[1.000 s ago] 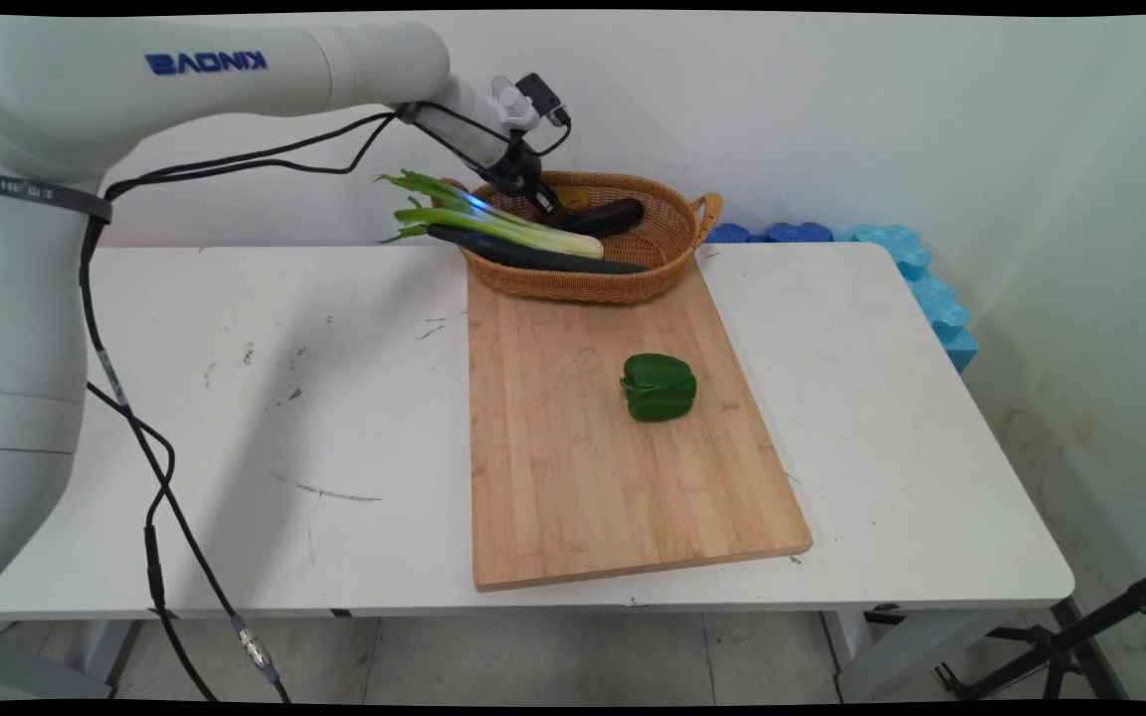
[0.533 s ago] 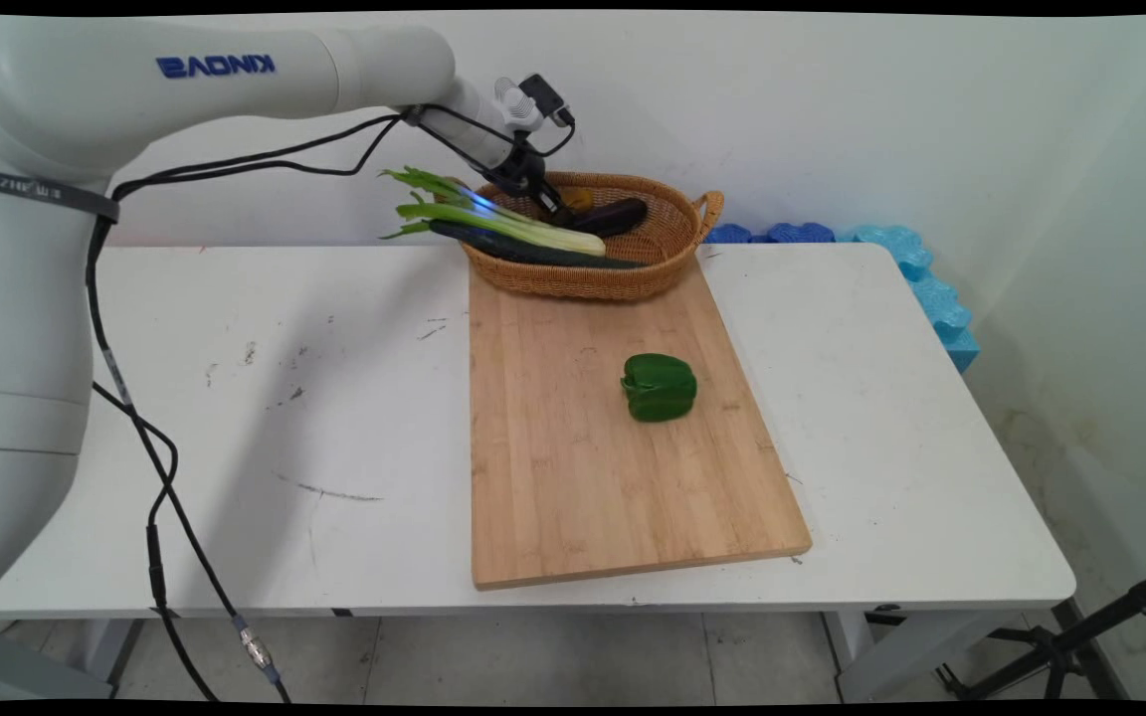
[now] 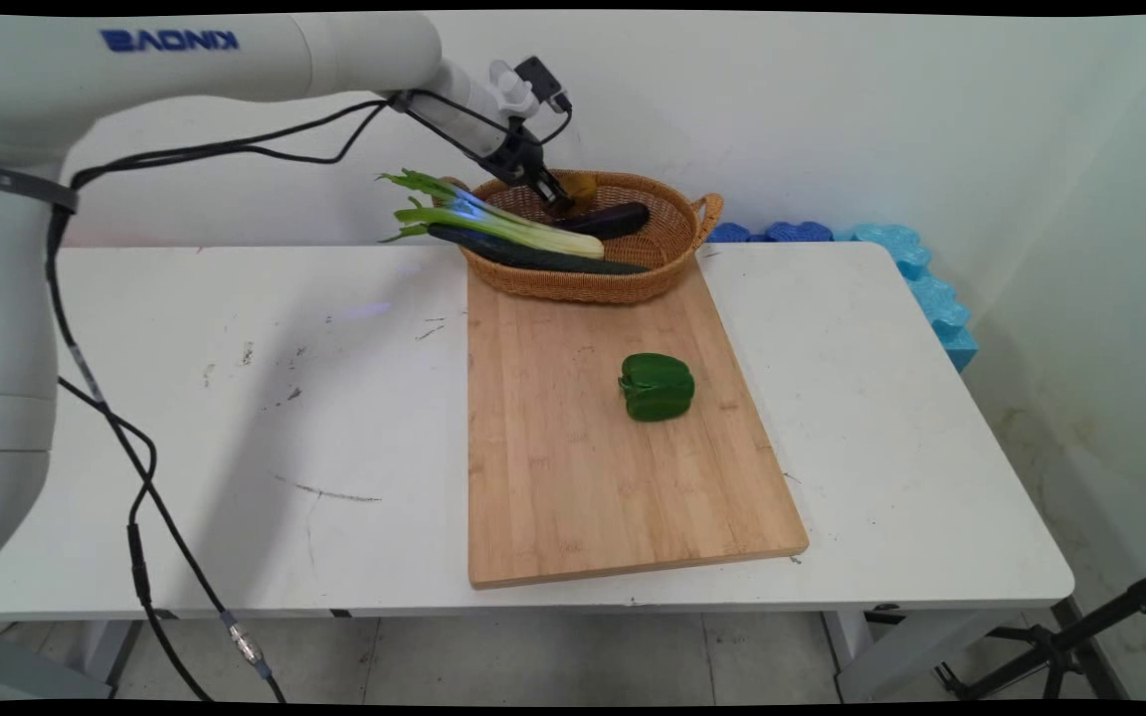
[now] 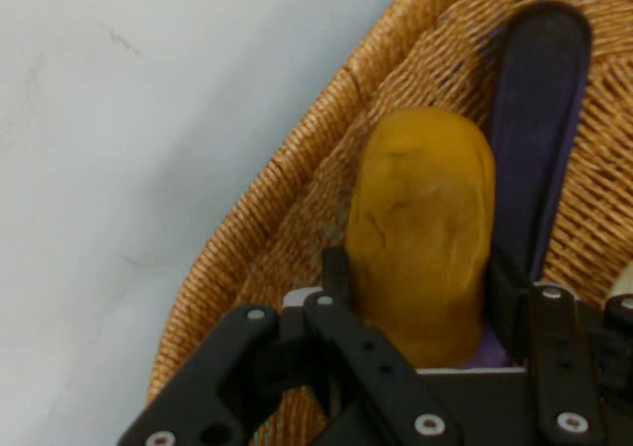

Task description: Place the picked object on the cutting board

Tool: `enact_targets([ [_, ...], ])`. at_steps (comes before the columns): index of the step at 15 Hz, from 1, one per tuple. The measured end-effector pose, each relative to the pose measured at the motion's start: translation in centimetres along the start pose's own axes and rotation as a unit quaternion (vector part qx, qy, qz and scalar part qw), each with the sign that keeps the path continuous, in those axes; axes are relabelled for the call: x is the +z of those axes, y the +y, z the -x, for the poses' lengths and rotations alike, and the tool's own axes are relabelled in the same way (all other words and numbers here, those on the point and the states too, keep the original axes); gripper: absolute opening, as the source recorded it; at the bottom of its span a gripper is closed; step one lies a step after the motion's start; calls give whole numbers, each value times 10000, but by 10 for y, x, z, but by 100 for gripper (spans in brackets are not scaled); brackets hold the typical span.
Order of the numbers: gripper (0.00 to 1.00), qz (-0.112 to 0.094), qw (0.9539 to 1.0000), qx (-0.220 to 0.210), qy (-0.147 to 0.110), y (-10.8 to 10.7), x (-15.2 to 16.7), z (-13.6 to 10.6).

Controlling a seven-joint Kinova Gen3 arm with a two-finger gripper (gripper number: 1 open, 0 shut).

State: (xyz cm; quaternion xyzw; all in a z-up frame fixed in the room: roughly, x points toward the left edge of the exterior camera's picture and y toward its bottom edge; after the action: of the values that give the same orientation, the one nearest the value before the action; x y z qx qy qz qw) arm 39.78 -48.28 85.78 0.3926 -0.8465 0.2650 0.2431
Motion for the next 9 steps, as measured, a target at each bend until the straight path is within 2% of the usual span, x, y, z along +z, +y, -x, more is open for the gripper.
enact_targets([
  [9, 0, 167, 9984, 459, 291, 20, -91, 1],
])
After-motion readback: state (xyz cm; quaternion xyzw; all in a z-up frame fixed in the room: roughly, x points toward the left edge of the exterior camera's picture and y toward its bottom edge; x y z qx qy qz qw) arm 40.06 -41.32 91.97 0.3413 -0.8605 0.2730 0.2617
